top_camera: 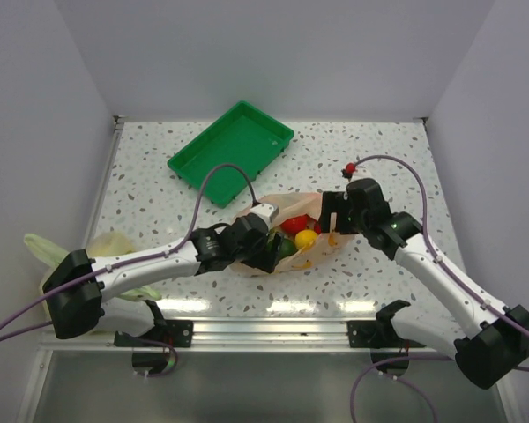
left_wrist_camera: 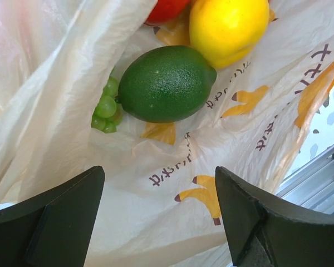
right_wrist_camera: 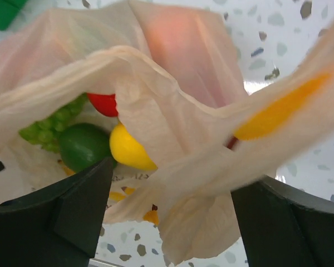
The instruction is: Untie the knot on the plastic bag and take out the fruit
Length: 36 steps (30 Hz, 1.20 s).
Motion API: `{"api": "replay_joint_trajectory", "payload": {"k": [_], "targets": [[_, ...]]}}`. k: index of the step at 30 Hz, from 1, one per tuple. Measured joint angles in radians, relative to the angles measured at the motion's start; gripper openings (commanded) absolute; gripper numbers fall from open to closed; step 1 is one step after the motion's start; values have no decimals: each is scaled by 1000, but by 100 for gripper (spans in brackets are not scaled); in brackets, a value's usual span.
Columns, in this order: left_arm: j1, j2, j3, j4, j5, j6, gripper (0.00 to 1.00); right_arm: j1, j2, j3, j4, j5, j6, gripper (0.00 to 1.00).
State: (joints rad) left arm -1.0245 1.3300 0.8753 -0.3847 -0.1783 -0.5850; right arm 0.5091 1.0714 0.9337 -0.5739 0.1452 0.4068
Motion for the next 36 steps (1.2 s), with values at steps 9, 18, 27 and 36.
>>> {"api": "replay_joint_trajectory", "payload": {"k": [9,18,27,36], "targets": [[0,8,23,1,-21,-36,84,15,-106,-253,-88,11,110,46],[-16,116,147,29,-27,-42,83,72,-94,-297,-110,-1,150,38],[-30,257,187,28,-90,-43,82,76,-95,-315,-113,-2,170,39],[-30,398,249,20,-136,-139,89,79,-97,-319,-108,-6,170,41]]}}
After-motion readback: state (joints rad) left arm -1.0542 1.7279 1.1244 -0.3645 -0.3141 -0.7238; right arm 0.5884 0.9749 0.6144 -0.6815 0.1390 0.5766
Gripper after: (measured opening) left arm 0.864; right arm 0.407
